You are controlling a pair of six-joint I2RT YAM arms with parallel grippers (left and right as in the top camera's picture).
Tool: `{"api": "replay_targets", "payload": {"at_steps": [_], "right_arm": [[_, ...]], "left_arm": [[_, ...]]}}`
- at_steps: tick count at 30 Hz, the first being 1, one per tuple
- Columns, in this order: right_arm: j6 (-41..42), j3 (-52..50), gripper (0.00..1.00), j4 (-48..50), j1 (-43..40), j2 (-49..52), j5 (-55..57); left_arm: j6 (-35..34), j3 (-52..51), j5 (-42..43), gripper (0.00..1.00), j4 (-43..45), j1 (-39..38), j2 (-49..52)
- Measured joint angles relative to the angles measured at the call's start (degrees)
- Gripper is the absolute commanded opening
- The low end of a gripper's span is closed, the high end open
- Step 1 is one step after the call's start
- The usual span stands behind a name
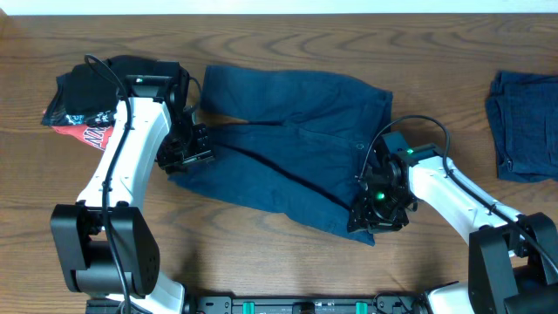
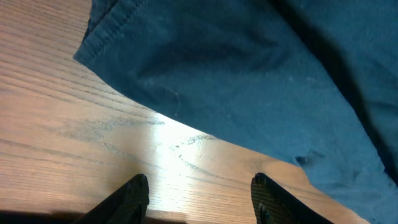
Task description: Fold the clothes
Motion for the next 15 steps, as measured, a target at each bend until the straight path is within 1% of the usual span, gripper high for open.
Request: {"api": "replay_targets", "payload": {"at_steps": [2, 3, 4, 6, 7, 11, 15], "right_arm": [[0.59, -0.07, 0.5, 0.04, 0.0, 0.0, 0.37], [1.03, -0.07, 0.44, 0.13, 0.0, 0.0, 0.81], [1.62, -0.07, 0.34, 0.2, 0.0, 0.0, 1.46], [2.51, -0.07, 0.06, 0.55, 0.0, 0.0, 2.4], [3.3, -0.07, 0.01, 0.74, 0.0, 0.0, 2.78], [5.4, -0.15, 0.01, 3.87, 0.0, 0.0, 3.65], [7.78, -0.22, 0.01, 8.57, -0.07, 0.0, 5.33]], "left_arm": [[0.0, 0.0, 0.0, 0.55, 0.0, 0.0, 0.0], [0.0, 0.0, 0.0, 0.55, 0.0, 0.0, 0.0], [0.0, 0.0, 0.0, 0.55, 0.02, 0.0, -0.02], [0.0, 0.0, 0.0, 0.55, 0.22, 0.0, 0.0], [0.0, 0.0, 0.0, 0.55, 0.39, 0.0, 0.0], [0.02, -0.02, 0.74, 0.54, 2.38, 0.0, 0.0], [0.42, -0.2, 4.17, 0.54, 8.85, 0.0, 0.0]]}}
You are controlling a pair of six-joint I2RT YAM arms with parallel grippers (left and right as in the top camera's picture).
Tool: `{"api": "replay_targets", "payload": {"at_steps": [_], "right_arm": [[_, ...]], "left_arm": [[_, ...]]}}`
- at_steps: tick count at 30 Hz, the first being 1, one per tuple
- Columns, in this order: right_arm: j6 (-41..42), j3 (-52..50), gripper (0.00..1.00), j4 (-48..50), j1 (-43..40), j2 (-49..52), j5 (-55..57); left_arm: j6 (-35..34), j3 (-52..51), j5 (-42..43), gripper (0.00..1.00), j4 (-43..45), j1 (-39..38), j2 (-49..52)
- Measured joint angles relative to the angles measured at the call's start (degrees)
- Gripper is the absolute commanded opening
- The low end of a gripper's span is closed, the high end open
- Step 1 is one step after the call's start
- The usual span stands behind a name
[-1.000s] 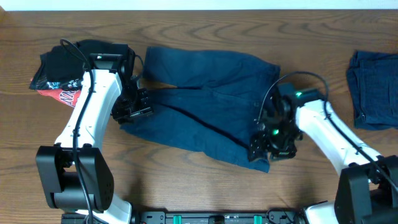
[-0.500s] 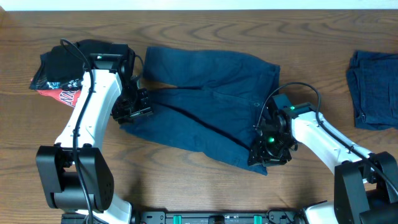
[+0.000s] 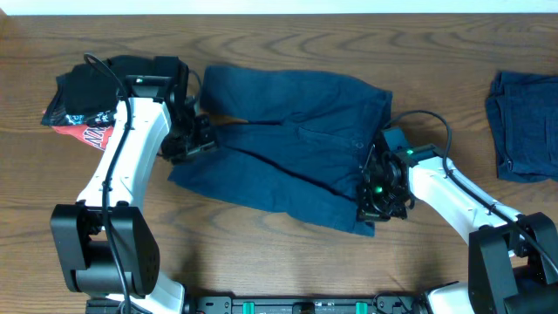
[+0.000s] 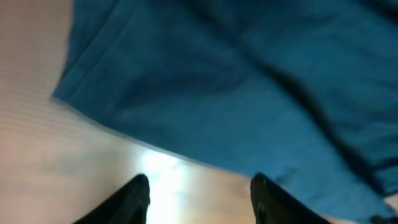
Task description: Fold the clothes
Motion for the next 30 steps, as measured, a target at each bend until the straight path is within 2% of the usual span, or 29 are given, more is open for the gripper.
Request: {"api": "replay_targets", "payload": {"at_steps": [6, 10, 15, 24, 30], "right_arm": [[2.34, 2.05, 0.01, 6.58, -2.86, 0.09, 4.26], [2.54, 6.84, 0.01, 7.85, -6.47, 0.28, 7.96], [2.27, 11.91, 0.01, 7.39, -9.94, 0.28, 10.54], [0.07, 12.22, 0.01, 2.38, -10.12, 0.28, 11.96], [-0.37, 12.22, 0.01, 2.19, -10.12, 0.28, 12.39]], "left_arm": [[0.92, -0.02, 4.72, 0.55, 12.31, -0.57, 0.0], [1.05, -0.02, 5.57, 0.55, 15.91, -1.29, -0.02], [1.07, -0.02, 5.73, 0.55, 16.11, -1.51, 0.0], [1.09, -0.02, 5.51, 0.56, 11.61, -1.51, 2.54], [0.85, -0.04, 0.83, 0.56, 10.82, -1.51, 7.98]]}}
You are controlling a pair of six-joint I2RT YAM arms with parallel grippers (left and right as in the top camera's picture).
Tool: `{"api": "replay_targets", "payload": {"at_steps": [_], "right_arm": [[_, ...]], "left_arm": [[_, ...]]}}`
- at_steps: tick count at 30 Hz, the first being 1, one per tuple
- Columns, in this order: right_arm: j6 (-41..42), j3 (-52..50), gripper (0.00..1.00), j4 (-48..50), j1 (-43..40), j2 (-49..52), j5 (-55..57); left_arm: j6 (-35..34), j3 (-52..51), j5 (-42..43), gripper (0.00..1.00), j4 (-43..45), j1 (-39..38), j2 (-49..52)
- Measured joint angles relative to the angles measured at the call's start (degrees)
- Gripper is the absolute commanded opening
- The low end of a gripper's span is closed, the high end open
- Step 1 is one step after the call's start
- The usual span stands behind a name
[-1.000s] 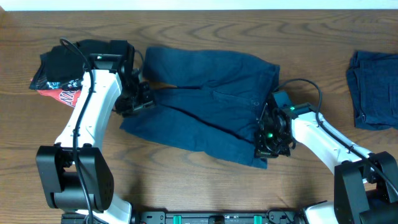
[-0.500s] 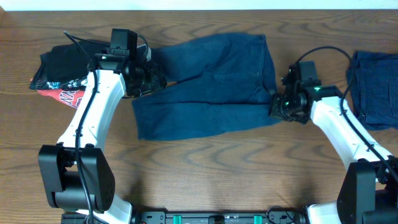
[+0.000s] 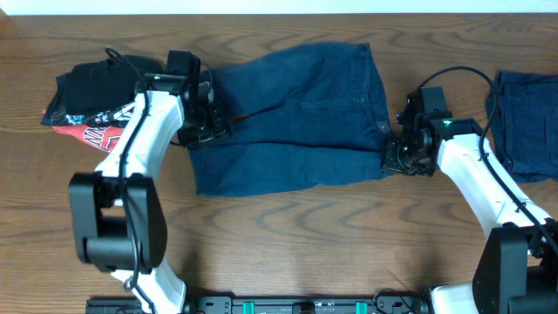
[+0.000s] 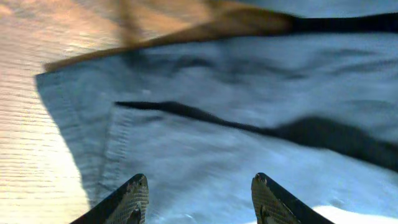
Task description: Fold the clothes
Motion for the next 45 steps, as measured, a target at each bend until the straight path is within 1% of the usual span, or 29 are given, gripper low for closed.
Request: {"api": "replay_targets", "payload": {"at_steps": [8, 18, 21, 27, 29, 35, 39, 42, 45], "right_arm": [[-0.02, 0.0, 0.01, -0.13, 0.0, 0.0, 0.11], [-0.09, 0.0, 0.01, -0.24, 0.0, 0.0, 0.13], [-0.24, 0.0, 0.01, -0.28, 0.0, 0.0, 0.15], [-0.24, 0.0, 0.01, -0.39, 0.0, 0.0, 0.2], [-0.26, 0.0, 0.01, -0.35, 0.0, 0.0, 0.17], [-0.26, 0.0, 0.01, -0.35, 0.0, 0.0, 0.44], [-0.24, 0.0, 0.01, -0.13, -0.09, 0.0, 2.12], [0.07, 0.0, 0.01, -0.61, -0.76, 0.0, 3.89], [0.44, 0.04, 0.01, -2.38, -2.45, 0.0, 5.38]], "left_arm": [[-0.02, -0.07, -7.65, 0.56, 0.2, 0.0, 3.32], [-0.02, -0.09, -9.55, 0.55, 0.44, 0.0, 10.16], [-0.24, -0.09, -9.44, 0.46, 0.44, 0.0, 10.58], [-0.2, -0.09, -8.41, 0.13, 0.57, 0.0, 10.6], [-0.17, -0.09, -7.48, 0.06, 0.61, 0.0, 10.6], [0.0, -0.11, -6.38, 0.06, -0.96, -0.04, 10.58], [2.1, -0.11, -3.15, 0.06, -6.23, -0.04, 9.79], [4.68, -0.11, 0.31, 0.06, -10.86, -0.04, 6.29], [6.45, -0.11, 2.82, 0.06, -15.8, -0.07, 0.04]]}}
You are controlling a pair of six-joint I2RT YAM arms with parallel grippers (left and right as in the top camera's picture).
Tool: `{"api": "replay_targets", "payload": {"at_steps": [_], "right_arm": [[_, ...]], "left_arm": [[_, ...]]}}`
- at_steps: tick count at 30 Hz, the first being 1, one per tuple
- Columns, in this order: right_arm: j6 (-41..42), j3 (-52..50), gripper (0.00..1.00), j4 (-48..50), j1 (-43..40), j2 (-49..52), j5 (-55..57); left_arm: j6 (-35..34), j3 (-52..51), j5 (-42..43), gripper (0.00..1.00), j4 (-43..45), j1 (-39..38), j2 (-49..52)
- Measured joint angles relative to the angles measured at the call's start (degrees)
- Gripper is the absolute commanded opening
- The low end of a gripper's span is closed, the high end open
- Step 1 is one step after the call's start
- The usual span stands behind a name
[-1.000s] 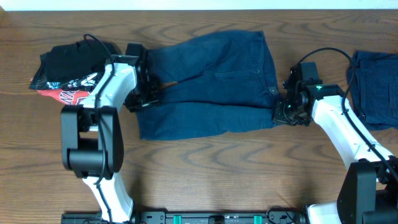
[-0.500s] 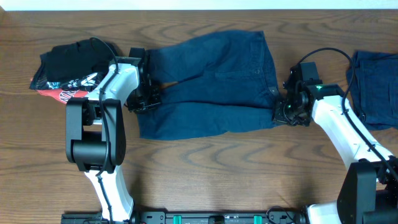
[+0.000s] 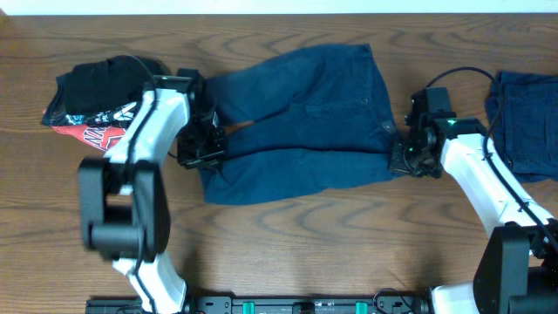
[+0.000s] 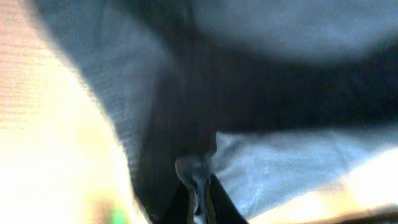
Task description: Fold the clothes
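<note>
A pair of dark blue shorts [image 3: 296, 122] lies spread across the middle of the wooden table [image 3: 288, 253], waistband to the right and leg hems to the left. My left gripper [image 3: 202, 150] is at the left hem. In the blurred left wrist view it [image 4: 198, 193] is shut, with a pinch of the blue cloth [image 4: 292, 155] between its fingertips. My right gripper [image 3: 402, 159] sits at the lower right corner of the waistband. Its wrist hides the fingers, but the cloth's corner runs into them.
A heap of black and red clothing [image 3: 91, 100] lies at the far left, just behind the left arm. A folded dark blue garment [image 3: 527, 122] lies at the right edge, beyond the right arm.
My left gripper was open over the left hem and is now shut on it, a little lower on the table. The shorts' lower left edge has shifted slightly. The right gripper has hardly moved.
The shorts first lay slanted, with my left gripper open at their left edge and my right gripper at the lower right corner. Half a second later both had shifted up. By 1.5 s ago the shorts lay straight across. Now the left gripper holds the hem.
</note>
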Motion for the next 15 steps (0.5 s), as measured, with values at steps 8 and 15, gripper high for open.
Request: {"api": "replay_targets", "payload": {"at_steps": [8, 15], "right_arm": [[-0.02, 0.0, 0.02, -6.86, -4.44, 0.0, 1.31], [-1.14, 0.0, 0.13, -12.87, -7.28, 0.0, 4.85]], "left_arm": [[1.9, 0.0, 3.85, 0.06, -14.25, -2.43, -14.71], [2.51, -2.69, 6.45, 0.24, -20.83, -11.93, -17.55]]}}
